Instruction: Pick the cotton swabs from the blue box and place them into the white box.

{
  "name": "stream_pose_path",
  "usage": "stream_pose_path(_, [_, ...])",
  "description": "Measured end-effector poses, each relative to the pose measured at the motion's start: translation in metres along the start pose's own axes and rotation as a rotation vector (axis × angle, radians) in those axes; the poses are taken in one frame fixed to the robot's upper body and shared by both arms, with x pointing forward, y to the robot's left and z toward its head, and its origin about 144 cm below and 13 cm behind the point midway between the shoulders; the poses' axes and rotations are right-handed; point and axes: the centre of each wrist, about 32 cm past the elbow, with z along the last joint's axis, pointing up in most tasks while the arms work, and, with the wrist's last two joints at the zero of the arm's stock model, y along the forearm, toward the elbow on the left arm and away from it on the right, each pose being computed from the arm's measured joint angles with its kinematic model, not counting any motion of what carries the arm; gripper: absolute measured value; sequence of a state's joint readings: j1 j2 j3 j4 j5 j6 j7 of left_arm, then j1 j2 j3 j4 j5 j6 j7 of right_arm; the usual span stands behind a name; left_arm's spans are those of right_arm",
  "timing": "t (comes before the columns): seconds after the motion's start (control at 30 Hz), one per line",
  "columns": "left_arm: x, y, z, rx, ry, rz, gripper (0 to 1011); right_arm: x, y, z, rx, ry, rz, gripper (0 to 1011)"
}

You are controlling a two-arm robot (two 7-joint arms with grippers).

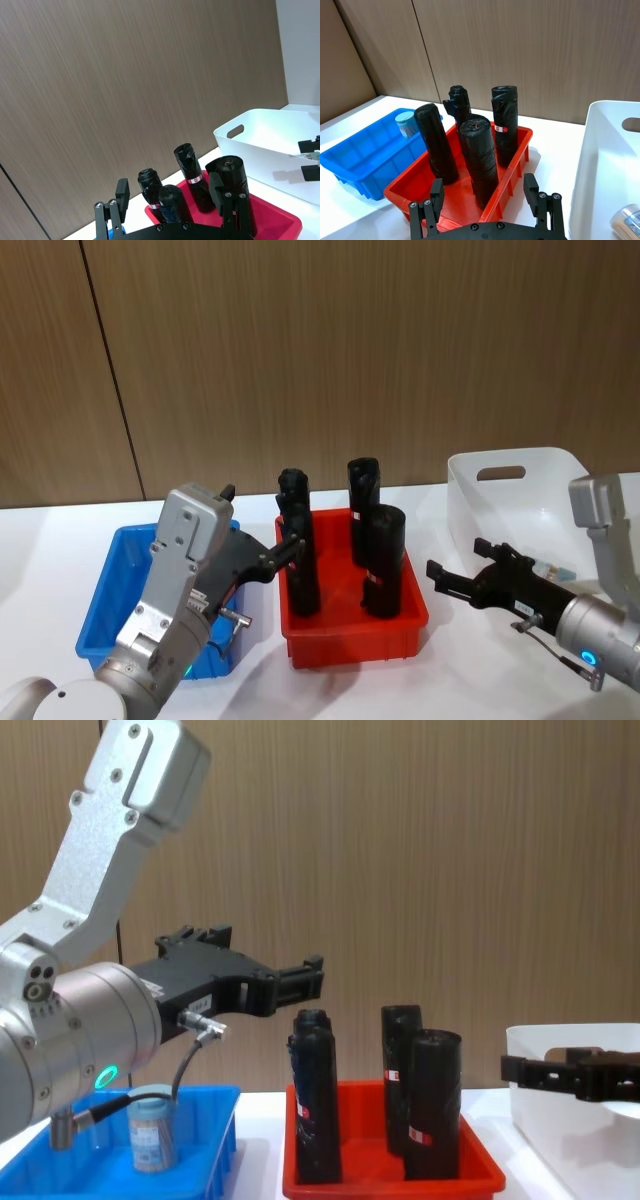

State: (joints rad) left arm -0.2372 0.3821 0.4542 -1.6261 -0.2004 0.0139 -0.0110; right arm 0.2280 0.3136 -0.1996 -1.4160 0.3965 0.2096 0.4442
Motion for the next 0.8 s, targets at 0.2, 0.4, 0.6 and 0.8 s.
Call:
stream_pose_path(0.2, [0.0, 0.0, 0.0, 0.0, 0.0, 0.0, 1004, 0.012, 0.009, -0.002, -0.014, 0.016, 0.036, 1002])
stream_pose_path(0.4, [0.0, 0.0, 0.0, 0.0, 0.0, 0.0, 1004, 0.023, 0.018, -0.004, -0.018, 0.022, 0.072, 1002])
stream_pose_path(0.6, [0.0, 0.0, 0.0, 0.0, 0.0, 0.0, 1004, 0.031, 0.026, -0.008, -0.025, 0.015, 0.101, 1001])
stream_pose_path(0.8, [0.0, 0.0, 0.0, 0.0, 0.0, 0.0, 1004, 0.038, 0.035, -0.012, -0.035, 0.004, 0.126, 1001])
